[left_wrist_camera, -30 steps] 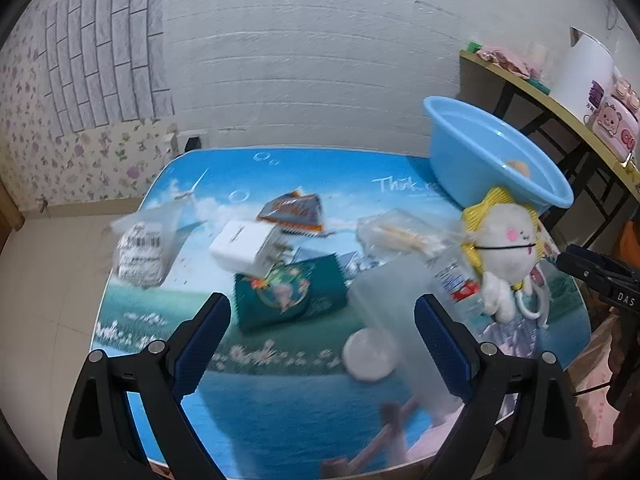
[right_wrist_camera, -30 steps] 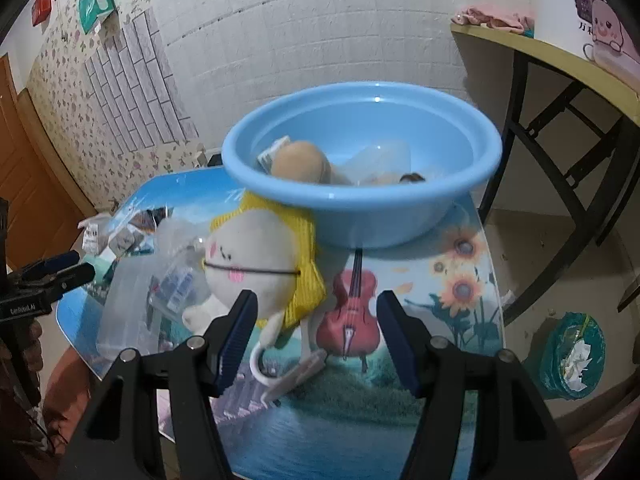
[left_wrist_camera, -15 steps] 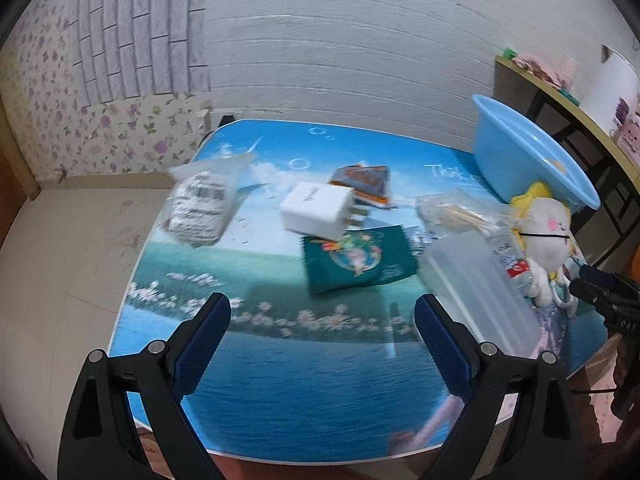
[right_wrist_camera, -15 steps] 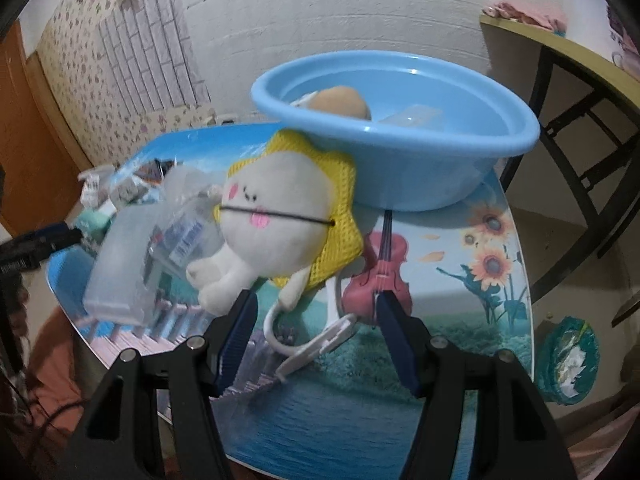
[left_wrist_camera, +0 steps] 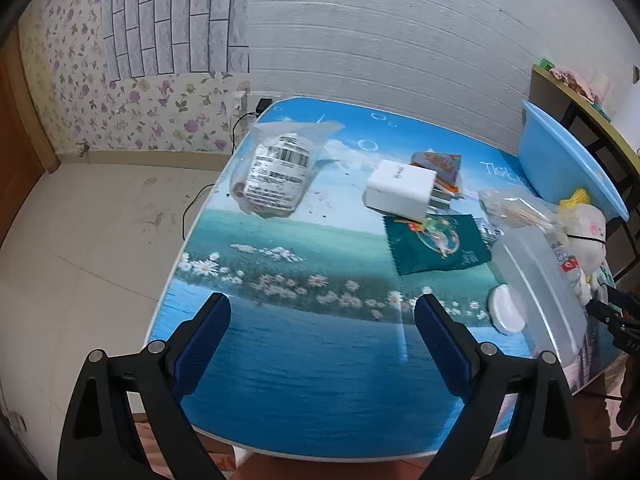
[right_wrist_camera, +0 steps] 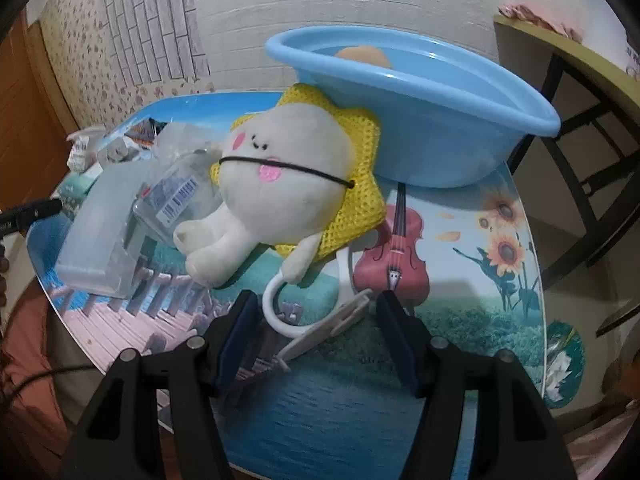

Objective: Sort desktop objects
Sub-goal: 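Grasp the clear barcode-labelled bag with the left gripper while the right gripper grasps the white plastic hook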

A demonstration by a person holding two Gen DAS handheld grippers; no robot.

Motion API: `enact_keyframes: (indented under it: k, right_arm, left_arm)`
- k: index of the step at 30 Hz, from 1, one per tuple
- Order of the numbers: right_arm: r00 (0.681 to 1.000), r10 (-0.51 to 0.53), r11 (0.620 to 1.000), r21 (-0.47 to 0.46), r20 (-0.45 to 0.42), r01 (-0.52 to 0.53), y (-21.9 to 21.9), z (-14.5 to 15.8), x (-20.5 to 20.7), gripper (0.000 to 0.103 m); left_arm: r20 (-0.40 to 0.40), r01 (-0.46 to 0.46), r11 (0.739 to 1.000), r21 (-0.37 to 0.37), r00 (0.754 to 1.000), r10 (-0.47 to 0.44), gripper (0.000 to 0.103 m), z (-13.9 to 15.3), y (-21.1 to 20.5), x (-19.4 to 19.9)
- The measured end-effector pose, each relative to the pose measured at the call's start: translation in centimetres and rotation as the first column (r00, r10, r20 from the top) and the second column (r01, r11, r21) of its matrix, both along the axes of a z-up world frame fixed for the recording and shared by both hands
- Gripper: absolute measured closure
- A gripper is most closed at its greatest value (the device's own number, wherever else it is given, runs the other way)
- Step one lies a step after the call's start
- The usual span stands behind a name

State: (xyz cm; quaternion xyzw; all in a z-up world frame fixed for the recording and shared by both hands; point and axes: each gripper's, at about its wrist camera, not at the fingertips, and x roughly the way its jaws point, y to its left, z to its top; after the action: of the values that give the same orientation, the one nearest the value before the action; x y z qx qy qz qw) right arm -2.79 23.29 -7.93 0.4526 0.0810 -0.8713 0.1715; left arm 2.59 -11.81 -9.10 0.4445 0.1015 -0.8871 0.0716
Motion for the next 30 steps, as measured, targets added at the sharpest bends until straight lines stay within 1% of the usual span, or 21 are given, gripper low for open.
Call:
enact_keyframes:
  k: [1,2,3,8,12,14,17,19,20,21,23,24,25,26,27,28,30]
  right_arm:
    - [1.000,0.002,1.000,-0.003,0.001,-0.002,0.1,0.0,0.0,0.042]
    - [1.000,-0.001,1.000,-0.005,-0.002,0.001,0.3,0.0,-0.1,0.046]
    - [1.000,-0.004,1.000,-0.002,-0.005,0.004,0.5,0.1,-0.1,0.048]
    - [0.999,-0.035,0.999,0.005,0.002,0.035,1.6,0.2,-0.5,0.048]
    - [0.997,-0.071,0.997,0.005,0.005,0.071,2.6,0.2,-0.6,0.048]
    - [0.997,-0.081,0.997,0.006,0.009,0.080,2.7,0.2,-0.7,0.048]
    - [0.996,-0.092,0.996,0.014,0.011,0.092,2.9,0.3,-0.8,0.048]
    - [0.995,-0.094,0.995,0.012,0.009,0.094,2.8,0.4,-0.9,0.048]
    - [0.995,-0.096,0.995,0.011,0.008,0.096,2.8,0.4,-1.0,0.048]
    - [0.995,-0.099,0.995,0.010,0.007,0.099,2.9,0.5,-1.0,0.048]
    - [0.995,-0.102,0.995,0.007,0.007,0.102,3.0,0.5,-1.2,0.048]
    - [0.995,-0.103,0.995,0.006,0.008,0.103,3.1,0.5,-1.2,0.048]
    - [0.995,-0.103,0.995,0.005,0.009,0.103,3.1,0.5,-1.3,0.048]
    - [0.995,-0.103,0.995,0.004,0.010,0.103,3.1,0.4,-1.4,0.048]
    - [0.995,-0.104,0.995,0.002,0.010,0.104,3.2,0.4,-1.5,0.048]
    - [0.995,-0.104,0.995,0.000,0.010,0.104,3.2,0.4,-1.5,0.048]
    - [0.995,-0.100,0.995,-0.007,0.008,0.100,3.3,0.5,-1.6,0.048]
  left_arm:
    - [0.000,-0.003,1.000,-0.003,1.000,0.003,0.010,-0.1,-0.3,-0.1]
    - [0.000,-0.006,1.000,-0.005,1.000,0.006,0.010,-0.2,-0.5,-0.2]
    - [0.000,-0.010,1.000,-0.007,1.000,0.010,0.010,-0.2,-0.8,-0.3]
    - [-0.015,-0.022,0.999,-0.031,1.000,0.022,0.010,0.1,-2.3,-1.7]
    - [-0.015,-0.035,0.998,-0.054,0.999,0.034,0.010,-0.1,-3.4,-4.0]
    - [-0.017,-0.029,0.998,-0.058,0.999,0.028,0.010,-0.3,-3.8,-5.0]
    - [-0.014,-0.017,0.996,-0.083,1.000,0.016,0.010,-0.7,-4.0,-6.4]
    - [-0.005,0.003,0.998,-0.065,1.000,-0.004,0.010,-1.0,-4.1,-7.2]
    - [-0.004,0.012,0.998,-0.062,1.000,-0.013,0.013,-1.1,-4.1,-7.3]
    - [-0.005,0.023,0.997,-0.074,1.000,-0.023,0.016,-1.1,-3.9,-7.4]
    - [-0.005,0.052,0.993,-0.107,0.999,-0.053,0.033,-1.2,-3.5,-7.7]
    - [-0.009,0.060,0.993,-0.104,0.998,-0.061,0.038,-1.1,-3.4,-7.7]
    - [-0.012,0.066,0.992,-0.106,0.998,-0.068,0.053,-0.9,-3.3,-7.7]
    - [-0.013,0.066,0.992,-0.111,0.998,-0.068,0.065,-0.9,-3.4,-7.7]
    - [-0.015,0.071,0.992,-0.104,0.997,-0.073,0.066,-0.7,-3.3,-7.7]
    - [-0.016,0.073,0.992,-0.100,0.997,-0.075,0.071,-0.6,-3.3,-7.6]
    - [-0.028,0.076,0.992,-0.099,0.996,-0.079,0.074,-0.3,-3.1,-7.3]
